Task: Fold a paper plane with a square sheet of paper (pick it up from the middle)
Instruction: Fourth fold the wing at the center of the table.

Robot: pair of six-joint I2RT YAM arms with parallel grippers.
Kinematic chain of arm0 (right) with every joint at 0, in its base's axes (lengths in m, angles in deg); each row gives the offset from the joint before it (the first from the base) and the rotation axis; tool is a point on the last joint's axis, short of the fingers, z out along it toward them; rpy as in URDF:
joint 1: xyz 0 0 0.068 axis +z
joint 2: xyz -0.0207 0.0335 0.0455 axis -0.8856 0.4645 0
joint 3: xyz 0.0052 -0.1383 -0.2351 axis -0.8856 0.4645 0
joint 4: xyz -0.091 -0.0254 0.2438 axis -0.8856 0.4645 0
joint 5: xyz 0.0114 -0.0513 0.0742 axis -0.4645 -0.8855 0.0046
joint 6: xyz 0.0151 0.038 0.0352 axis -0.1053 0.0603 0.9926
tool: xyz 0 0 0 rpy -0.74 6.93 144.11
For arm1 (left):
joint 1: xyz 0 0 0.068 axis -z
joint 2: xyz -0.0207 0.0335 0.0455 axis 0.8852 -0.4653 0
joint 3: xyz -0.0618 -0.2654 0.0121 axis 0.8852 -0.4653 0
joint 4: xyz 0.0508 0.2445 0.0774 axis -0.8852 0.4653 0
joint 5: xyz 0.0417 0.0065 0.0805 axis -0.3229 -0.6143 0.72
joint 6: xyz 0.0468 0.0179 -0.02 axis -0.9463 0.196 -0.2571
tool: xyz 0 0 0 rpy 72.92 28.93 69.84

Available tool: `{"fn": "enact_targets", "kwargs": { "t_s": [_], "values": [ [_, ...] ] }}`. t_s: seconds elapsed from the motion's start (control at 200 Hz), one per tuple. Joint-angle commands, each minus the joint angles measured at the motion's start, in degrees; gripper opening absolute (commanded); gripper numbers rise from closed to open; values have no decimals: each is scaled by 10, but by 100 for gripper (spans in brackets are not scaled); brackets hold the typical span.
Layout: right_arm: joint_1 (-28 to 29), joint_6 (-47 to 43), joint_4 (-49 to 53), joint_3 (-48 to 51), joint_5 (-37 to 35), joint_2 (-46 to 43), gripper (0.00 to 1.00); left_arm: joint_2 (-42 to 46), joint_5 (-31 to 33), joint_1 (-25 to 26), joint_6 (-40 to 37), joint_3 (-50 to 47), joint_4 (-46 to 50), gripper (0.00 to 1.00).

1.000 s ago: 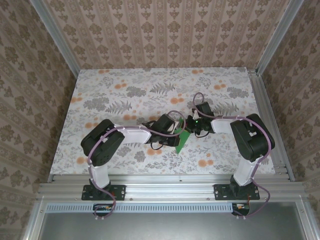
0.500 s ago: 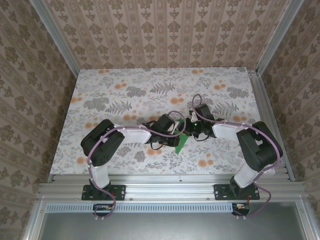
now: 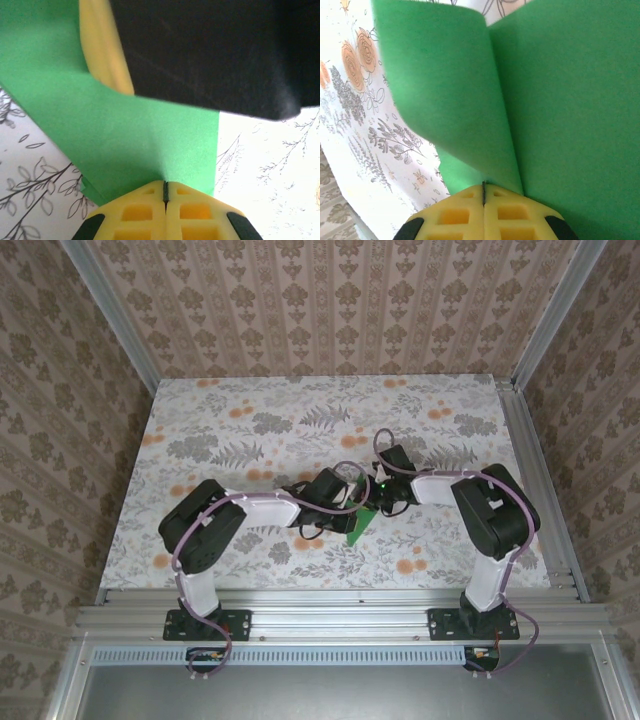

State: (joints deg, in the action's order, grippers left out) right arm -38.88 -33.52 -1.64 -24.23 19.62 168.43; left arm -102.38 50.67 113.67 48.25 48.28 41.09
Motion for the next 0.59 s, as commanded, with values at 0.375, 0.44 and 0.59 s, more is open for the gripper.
{"fn": "enact_targets", "kwargs": {
  "t_s": [0.375,0.44,0.59],
  "values": [
    [-44,-26,-4,-72,-47,69,4,13,10,1,-23,-48,84,3],
    [-50,-26,-7,-81,-38,79,4,14,12,2,-24,-50,88,3],
    [-58,-33,3,-112,-32,108,4,16,16,1,-26,-55,95,3]
  ]
}}
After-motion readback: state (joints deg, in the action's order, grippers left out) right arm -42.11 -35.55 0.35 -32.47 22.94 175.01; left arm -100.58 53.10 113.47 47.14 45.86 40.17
